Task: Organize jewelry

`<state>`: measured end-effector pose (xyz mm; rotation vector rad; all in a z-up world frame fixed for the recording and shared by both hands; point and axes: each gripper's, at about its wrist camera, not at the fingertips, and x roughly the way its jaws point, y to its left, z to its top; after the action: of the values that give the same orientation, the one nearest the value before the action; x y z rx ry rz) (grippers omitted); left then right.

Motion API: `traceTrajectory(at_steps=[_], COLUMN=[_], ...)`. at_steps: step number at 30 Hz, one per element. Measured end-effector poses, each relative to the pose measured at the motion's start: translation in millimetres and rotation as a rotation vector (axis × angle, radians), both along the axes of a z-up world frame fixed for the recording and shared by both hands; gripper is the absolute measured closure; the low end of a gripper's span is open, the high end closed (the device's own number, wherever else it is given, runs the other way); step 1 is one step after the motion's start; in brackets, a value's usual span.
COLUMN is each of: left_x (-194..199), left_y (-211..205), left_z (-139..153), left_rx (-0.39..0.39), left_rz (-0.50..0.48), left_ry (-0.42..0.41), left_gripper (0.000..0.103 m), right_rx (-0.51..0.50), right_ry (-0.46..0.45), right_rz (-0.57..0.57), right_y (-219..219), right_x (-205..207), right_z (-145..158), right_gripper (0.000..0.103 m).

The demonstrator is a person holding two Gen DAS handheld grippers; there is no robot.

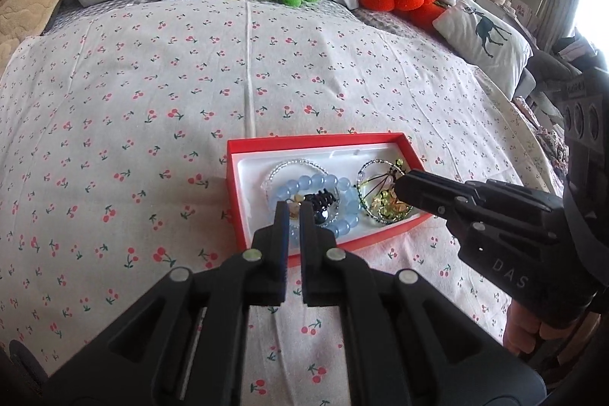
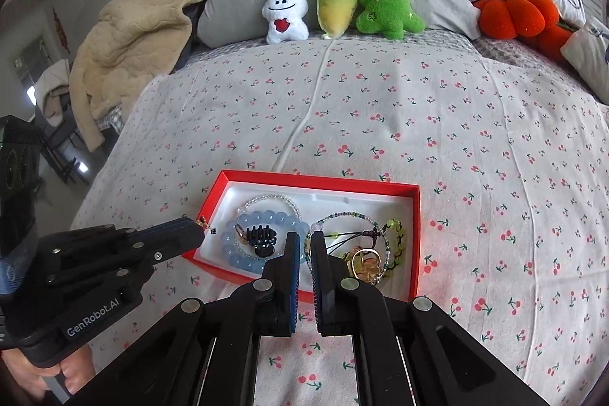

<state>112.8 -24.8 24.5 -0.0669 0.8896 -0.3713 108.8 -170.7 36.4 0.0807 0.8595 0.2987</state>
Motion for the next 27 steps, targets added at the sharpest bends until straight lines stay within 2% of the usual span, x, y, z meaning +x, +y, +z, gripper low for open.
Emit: traceTrajectory(at_steps=[1,3,4,6,7,9,12,13,15,16,19,21,22,23,25,27], left_x=[0.5,0.1,-1.3,-6.0,-8.8,-16.4,-30.0,-34.0,-41.4,-45.7,-61.7,-74.1,-80.9,-87.5,-98.6,-105.8], left_y=[-0.9,-2.2,-2.3,-1.3,0.0,3.9,11.2,13.4,16.9,18.4,24.2,27.6,27.9,27.0,25.4,27.2], left_z=[-1.1,-2.4,-2.2,0.4,2.0,5.6,7.7,8.0,7.6,7.2,3.6,-1.0,-3.3,-5.1,-6.9,-9.2], left_rx=[0.01,0.025,0.033,0.055,0.062,0.077,0.105,0.112,0.127,0.137,0.153,0.159,0.169,0.188,0.227,0.235], left_rz=[0.005,0.006,0.007,0.02,0.025,0.048,0.091,0.104,0.128,0.138,0.178,0.195,0.199,0.202,0.212,0.23], left_ry=[0.001,0.003,-0.001,-0.012,-0.017,-0.023,-0.008,0.004,0.031,0.045,0.085,0.117,0.128,0.133,0.121,0.12], left_gripper=[0.097,0.081,0.076,0.059,0.055,0.039,0.024,0.023,0.018,0.017,0.001,0.001,0.001,0.001,0.001,0.001], right_rx=[0.0,0.001,0.001,-0.008,-0.012,-0.006,-0.022,-0.028,-0.027,-0.028,-0.06,-0.074,-0.073,-0.078,-0.12,-0.157], right_ry=[0.001,0.013,0.017,0.025,0.028,0.035,0.058,0.069,0.091,0.094,0.084,0.109,0.126,0.135,0.132,0.132], right_rz=[0.001,0.002,0.002,-0.002,-0.007,-0.016,-0.034,-0.042,-0.059,-0.071,-0.095,-0.109,-0.114,-0.119,-0.129,-0.143], right_y=[-0.4,-1.2,-1.6,-2.5,-3.4,-8.0,-13.7,-15.8,-20.2,-22.2,-23.6,-23.5,-23.8,-23.2,-19.8,-19.6], right_x=[0.6,1.4,1.4,1.4,0.5,-2.7,-13.2,-17.3,-26.3,-31.9,-50.8,-62.5,-68.4,-75.0,-89.1,-101.7], right_z=[-0.4,-1.4,-1.6,-1.2,-0.6,0.4,0.7,0.3,0.2,1.4,8.4,10.8,11.0,10.5,9.4,6.2], right_gripper=[0.095,0.092,0.091,0.091,0.091,0.09,0.084,0.078,0.049,0.028,0.025,0.015,0.005,0.0,0.0,0.0])
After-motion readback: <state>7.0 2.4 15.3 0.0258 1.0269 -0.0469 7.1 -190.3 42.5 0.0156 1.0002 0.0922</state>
